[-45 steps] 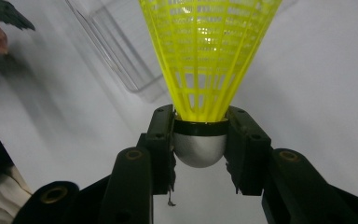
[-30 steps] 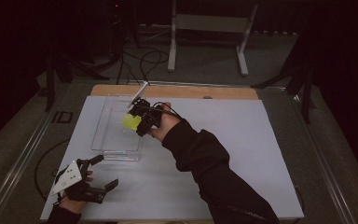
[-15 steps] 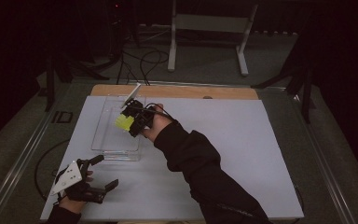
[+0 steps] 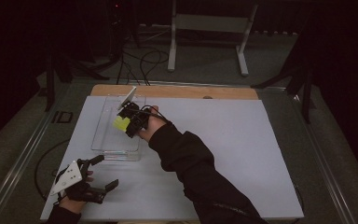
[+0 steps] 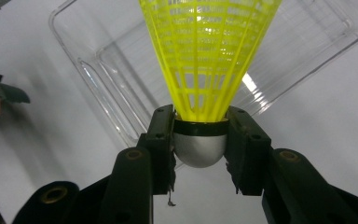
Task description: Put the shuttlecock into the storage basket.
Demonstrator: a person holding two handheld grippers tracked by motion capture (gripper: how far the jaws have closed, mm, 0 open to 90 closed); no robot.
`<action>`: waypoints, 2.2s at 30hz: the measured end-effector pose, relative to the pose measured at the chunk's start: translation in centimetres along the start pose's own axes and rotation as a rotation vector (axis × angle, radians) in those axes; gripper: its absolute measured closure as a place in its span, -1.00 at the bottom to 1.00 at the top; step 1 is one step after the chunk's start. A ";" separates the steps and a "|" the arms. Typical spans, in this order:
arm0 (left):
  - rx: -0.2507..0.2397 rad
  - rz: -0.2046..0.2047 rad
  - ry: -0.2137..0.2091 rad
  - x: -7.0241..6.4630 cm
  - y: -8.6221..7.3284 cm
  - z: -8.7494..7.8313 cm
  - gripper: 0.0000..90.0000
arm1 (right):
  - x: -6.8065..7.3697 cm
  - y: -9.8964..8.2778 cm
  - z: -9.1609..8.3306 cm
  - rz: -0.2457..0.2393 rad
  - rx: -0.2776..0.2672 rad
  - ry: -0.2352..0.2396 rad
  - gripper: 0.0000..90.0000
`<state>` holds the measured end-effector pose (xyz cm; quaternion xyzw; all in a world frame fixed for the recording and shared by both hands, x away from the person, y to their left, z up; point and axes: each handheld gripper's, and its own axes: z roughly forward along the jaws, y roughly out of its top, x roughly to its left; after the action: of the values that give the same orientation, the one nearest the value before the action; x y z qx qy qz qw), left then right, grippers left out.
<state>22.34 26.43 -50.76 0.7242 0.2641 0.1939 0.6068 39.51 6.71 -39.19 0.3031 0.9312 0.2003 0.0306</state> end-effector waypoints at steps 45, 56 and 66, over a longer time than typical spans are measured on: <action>0.009 -0.009 -0.007 0.1 0.0 0.1 -1.00 | 1.0 -0.4 5.5 0.011 0.132 0.061 0.44; 0.008 -0.014 -0.011 0.1 0.0 0.1 -1.00 | 1.1 -0.3 5.6 0.006 0.149 0.053 0.42; 0.011 -0.015 -0.013 0.1 0.0 0.2 -1.00 | 1.1 -0.1 4.6 0.011 0.109 0.056 0.05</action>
<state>22.54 26.41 -50.84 0.7267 0.2667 0.1832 0.6060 39.38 8.87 -43.42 0.3035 0.9395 0.1580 -0.0132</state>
